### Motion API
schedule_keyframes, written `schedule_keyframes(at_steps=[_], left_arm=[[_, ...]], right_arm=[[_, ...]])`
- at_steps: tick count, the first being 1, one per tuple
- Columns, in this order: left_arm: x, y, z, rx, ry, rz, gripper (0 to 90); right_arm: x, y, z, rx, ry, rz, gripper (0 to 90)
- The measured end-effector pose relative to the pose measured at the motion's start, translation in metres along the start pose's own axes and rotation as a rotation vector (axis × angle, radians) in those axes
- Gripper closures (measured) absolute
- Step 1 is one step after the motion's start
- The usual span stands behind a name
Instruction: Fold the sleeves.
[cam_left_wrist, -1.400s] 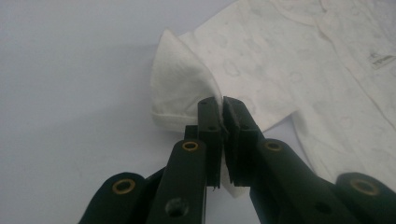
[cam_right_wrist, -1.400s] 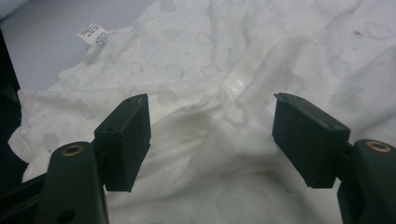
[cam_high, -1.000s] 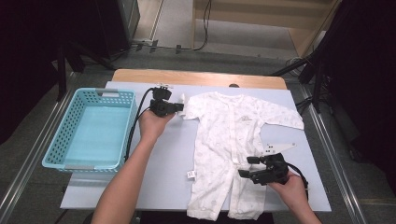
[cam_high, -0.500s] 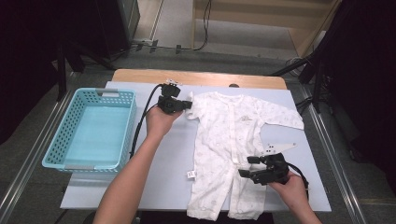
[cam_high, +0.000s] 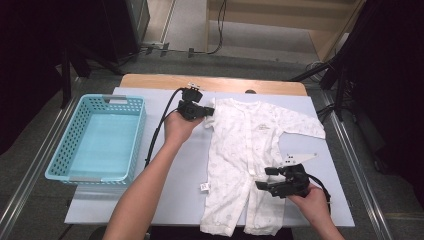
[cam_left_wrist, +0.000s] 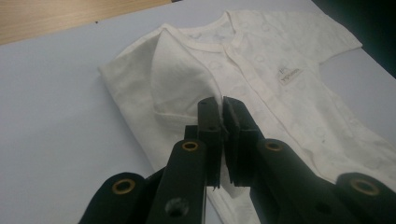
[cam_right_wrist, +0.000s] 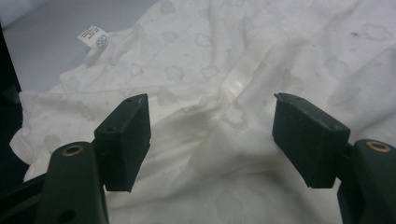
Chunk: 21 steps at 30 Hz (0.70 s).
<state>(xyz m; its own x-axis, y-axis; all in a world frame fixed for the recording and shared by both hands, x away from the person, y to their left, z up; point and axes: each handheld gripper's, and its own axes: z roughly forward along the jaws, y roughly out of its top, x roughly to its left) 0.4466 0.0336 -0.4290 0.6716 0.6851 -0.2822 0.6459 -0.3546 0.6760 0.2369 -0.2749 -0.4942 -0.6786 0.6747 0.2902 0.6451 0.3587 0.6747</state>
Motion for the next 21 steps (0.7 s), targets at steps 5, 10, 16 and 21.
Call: schedule_keyframes(at_steps=[5,10,16,21], left_arm=[[-0.004,0.002,0.003,0.003,-0.013,0.002,86.5],[-0.011,0.009,0.008,0.008,-0.023,0.015,86.5],[-0.018,0.013,0.013,0.011,-0.03,0.034,86.4],[-0.023,0.015,0.02,0.021,-0.036,0.042,86.4]], right_arm=[[0.0,0.0,-0.001,-0.001,-0.001,0.002,26.5],[0.0,0.0,-0.001,-0.002,-0.002,0.0,26.5],[0.0,0.0,-0.001,-0.005,-0.001,0.001,26.5],[0.0,0.0,-0.001,-0.006,-0.001,0.002,26.5]])
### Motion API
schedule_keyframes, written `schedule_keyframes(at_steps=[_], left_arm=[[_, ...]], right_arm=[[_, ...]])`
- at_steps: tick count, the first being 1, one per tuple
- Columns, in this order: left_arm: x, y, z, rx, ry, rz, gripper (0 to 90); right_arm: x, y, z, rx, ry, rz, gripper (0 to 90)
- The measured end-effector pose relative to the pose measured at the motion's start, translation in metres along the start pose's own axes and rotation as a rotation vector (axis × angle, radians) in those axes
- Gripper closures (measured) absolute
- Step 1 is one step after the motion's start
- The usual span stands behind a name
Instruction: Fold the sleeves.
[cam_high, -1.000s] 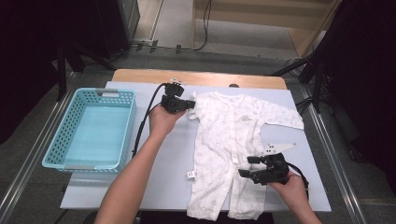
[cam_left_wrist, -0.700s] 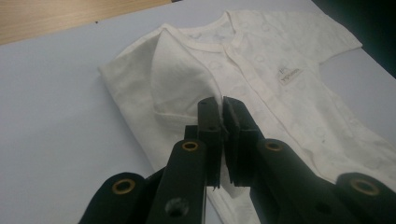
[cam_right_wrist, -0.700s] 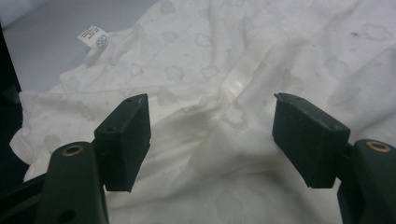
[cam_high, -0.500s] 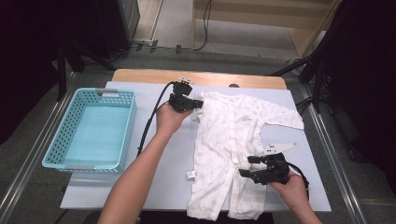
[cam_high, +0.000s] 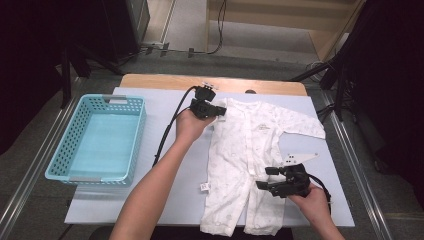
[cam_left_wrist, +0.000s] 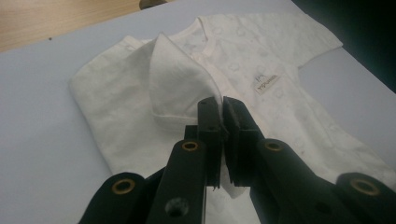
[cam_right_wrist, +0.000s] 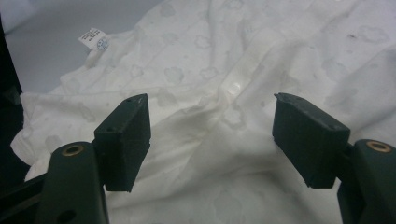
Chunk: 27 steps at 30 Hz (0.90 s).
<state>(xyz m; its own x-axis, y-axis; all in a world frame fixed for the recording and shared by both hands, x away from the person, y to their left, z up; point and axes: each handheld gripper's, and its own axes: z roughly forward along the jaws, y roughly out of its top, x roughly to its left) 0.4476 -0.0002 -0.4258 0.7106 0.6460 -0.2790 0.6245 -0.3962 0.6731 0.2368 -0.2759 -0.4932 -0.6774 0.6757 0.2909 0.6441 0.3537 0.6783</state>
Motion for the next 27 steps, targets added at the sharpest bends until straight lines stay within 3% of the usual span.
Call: schedule_keyframes(at_steps=[27], left_arm=[[-0.023,0.006,0.046,0.054,-0.038,0.041,86.1]], right_arm=[[-0.001,0.0,-0.001,-0.002,0.002,0.003,26.5]])
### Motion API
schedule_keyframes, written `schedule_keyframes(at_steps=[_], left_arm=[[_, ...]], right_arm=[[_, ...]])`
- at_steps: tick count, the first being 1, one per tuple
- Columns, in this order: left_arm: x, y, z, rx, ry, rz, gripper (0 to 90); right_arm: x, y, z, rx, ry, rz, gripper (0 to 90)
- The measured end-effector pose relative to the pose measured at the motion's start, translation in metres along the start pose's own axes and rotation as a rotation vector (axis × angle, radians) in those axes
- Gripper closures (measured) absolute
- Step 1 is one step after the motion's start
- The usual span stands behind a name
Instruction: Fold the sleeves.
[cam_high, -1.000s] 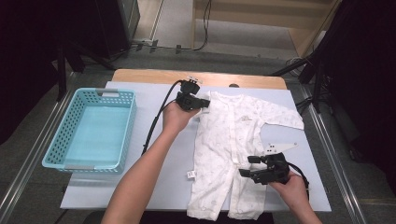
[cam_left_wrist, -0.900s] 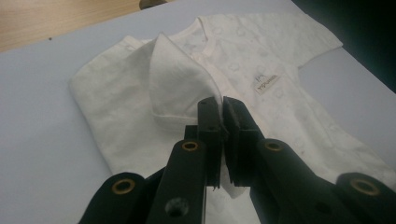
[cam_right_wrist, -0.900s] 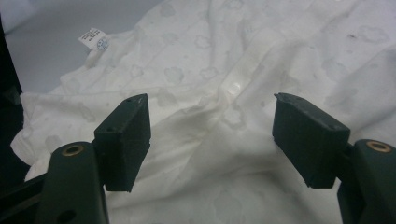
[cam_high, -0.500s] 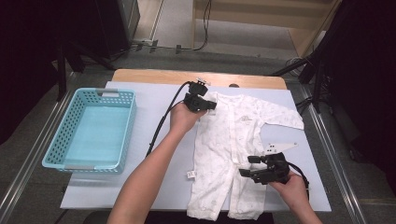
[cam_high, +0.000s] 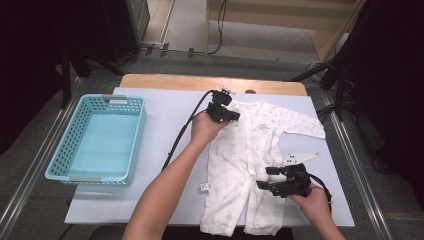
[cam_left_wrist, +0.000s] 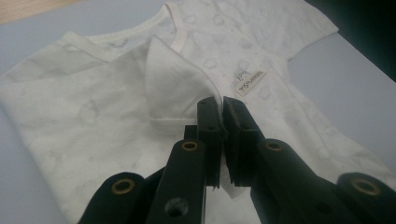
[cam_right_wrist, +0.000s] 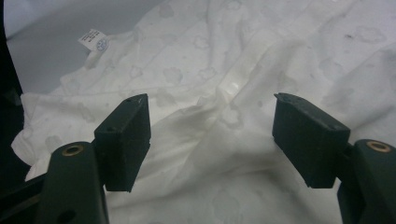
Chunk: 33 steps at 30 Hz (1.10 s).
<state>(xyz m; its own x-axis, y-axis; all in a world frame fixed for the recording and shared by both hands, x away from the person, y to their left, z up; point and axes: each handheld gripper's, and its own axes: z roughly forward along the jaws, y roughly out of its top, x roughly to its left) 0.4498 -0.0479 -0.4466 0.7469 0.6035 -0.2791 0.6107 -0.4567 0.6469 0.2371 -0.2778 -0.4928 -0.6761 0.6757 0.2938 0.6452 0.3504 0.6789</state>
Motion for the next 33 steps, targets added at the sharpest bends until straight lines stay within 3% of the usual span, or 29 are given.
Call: schedule_keyframes(at_steps=[8,25,28,33], left_arm=[[-0.003,-0.003,0.017,0.024,-0.009,-0.006,85.9],[-0.02,-0.002,0.046,0.064,-0.038,0.021,83.9],[-0.024,-0.002,0.049,0.062,-0.061,0.026,82.2],[-0.033,-0.001,0.048,0.041,-0.124,0.031,69.0]], right_arm=[[0.0,0.0,0.0,-0.002,0.003,0.001,26.5],[0.0,-0.001,-0.001,-0.004,0.002,0.008,26.5],[0.0,-0.001,-0.001,-0.003,0.003,0.01,26.5],[-0.001,-0.002,-0.001,-0.004,0.001,0.01,26.5]])
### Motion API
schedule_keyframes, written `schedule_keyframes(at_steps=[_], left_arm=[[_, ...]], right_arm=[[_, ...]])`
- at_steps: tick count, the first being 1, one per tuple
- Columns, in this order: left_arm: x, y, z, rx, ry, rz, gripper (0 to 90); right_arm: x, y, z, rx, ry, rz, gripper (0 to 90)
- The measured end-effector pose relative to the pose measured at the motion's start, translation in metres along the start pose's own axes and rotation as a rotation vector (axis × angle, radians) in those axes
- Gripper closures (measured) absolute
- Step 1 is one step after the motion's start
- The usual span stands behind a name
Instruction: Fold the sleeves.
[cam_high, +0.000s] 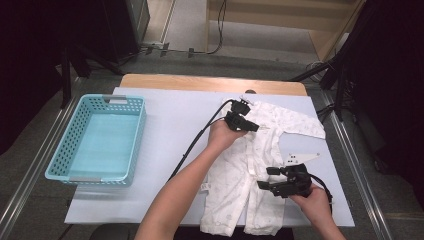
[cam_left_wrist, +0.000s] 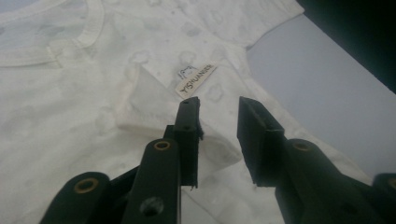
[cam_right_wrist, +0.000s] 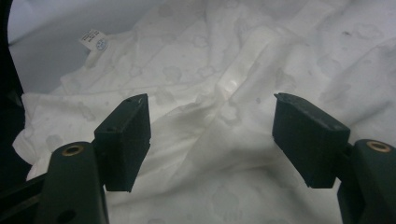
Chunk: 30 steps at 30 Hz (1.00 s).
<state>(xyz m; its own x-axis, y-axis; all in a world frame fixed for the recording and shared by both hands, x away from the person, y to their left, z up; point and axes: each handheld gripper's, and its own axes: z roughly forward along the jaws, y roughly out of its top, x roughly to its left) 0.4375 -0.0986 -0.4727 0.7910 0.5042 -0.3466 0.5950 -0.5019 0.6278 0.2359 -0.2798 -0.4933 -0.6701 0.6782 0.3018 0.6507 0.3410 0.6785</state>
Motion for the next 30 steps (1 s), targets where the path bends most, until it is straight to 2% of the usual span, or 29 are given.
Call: schedule_keyframes(at_steps=[4,6,10,13,16,20,25,30], left_arm=[[-0.004,0.002,-0.007,0.004,-0.021,0.007,61.8],[-0.004,0.002,-0.011,0.013,-0.016,0.01,59.0],[-0.003,0.001,-0.017,-0.001,-0.015,0.007,54.7],[0.0,-0.002,-0.021,-0.004,0.01,0.016,53.9],[0.007,-0.004,-0.02,0.023,0.039,0.02,53.8],[0.012,-0.005,-0.017,0.027,0.043,-0.003,52.6],[0.018,-0.007,-0.006,0.005,0.032,-0.041,52.5],[0.021,-0.006,0.004,-0.017,0.036,-0.059,48.8]], right_arm=[[0.0,0.0,-0.001,0.0,-0.004,-0.002,26.5],[-0.001,0.0,-0.001,-0.001,-0.005,0.001,26.5],[-0.001,0.0,-0.001,-0.003,-0.007,0.004,26.5],[-0.001,0.0,-0.001,-0.003,-0.008,0.007,26.5],[-0.001,0.0,-0.001,-0.002,-0.008,0.008,26.5],[-0.001,0.0,-0.001,-0.003,-0.007,0.007,26.5],[-0.001,0.0,-0.001,-0.002,-0.006,0.005,26.5],[-0.001,0.0,-0.001,-0.002,-0.006,0.004,26.5]])
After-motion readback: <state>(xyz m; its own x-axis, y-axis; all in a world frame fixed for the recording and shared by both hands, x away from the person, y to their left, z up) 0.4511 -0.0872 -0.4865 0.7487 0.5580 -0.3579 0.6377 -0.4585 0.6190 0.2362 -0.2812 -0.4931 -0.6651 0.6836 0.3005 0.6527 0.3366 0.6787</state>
